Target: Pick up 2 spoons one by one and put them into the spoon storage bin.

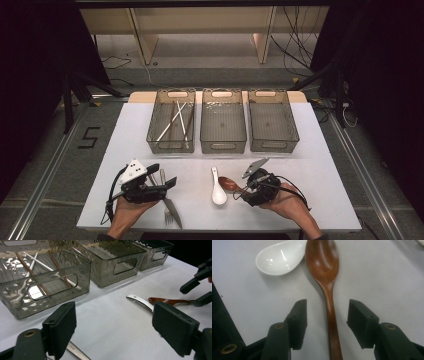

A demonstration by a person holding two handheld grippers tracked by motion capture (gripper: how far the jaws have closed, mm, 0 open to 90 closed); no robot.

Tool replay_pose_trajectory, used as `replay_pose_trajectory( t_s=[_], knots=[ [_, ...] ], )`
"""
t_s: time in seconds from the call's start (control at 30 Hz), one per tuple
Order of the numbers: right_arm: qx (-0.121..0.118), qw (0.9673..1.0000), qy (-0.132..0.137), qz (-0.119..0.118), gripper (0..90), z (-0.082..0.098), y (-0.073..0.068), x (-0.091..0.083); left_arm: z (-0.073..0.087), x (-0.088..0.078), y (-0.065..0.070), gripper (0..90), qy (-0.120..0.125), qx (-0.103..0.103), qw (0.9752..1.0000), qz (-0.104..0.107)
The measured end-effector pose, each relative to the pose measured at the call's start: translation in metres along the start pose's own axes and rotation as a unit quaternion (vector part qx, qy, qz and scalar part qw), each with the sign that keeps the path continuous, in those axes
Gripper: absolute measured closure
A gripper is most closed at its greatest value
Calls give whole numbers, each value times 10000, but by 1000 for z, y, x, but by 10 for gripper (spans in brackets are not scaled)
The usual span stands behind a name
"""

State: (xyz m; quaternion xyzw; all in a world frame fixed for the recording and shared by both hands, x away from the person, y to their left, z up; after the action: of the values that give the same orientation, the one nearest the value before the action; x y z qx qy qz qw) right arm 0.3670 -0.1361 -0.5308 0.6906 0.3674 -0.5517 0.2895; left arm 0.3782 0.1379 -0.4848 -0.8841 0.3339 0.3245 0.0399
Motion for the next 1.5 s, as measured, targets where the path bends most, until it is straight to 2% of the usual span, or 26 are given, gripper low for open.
replay_pose_trajectory(
  t_s=[0.13, 0.27, 0.53, 0.67, 0.97, 1.1, 1.27, 1.5],
  knots=[
    [-18, 9998, -188, 26, 499, -1, 1, 7, 0, 0, 0, 192, 5, 4, 10000, -3],
    [17, 9995, -300, 55, 565, -2, 4, 10, 0, 0, 0, 192, 4, 0, 10000, -3],
    [-206, 9982, -541, 129, 729, -3, 2, 16, 0, 0, -1, 192, 5, -16, 10000, -15],
    [-233, 9978, -617, 68, 802, -4, 0, 16, 0, 0, -1, 192, 4, -14, 10000, -20],
    [-230, 9978, -614, 100, 823, -4, 2, 13, 0, -1, -3, 192, 31, -28, 10000, -49],
    [-185, 9988, -431, 150, 824, -5, 6, 3, 0, -1, -4, 192, 44, -52, 10000, -70],
    [-102, 9996, 21, 263, 824, -14, 15, -17, -1, -2, -6, 192, 75, -59, 9999, -97],
    [137, 9968, 653, 444, 824, -43, 34, -44, -2, -3, -7, 192, 120, -90, 9998, -119]
  ],
)
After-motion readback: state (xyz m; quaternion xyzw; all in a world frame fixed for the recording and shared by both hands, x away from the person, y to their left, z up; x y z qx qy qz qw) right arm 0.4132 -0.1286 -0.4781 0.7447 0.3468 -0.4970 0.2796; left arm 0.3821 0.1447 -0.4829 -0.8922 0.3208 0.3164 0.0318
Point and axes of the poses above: each handheld gripper's, and its own axes: x roughly forward along the jaws, z roughly out of its underside, y roughly to its right, the point moved 9 cm from there along x, roughly forward along the jaws, and after that the axes turned 12 degrees about -y, right-handed, at the moved point
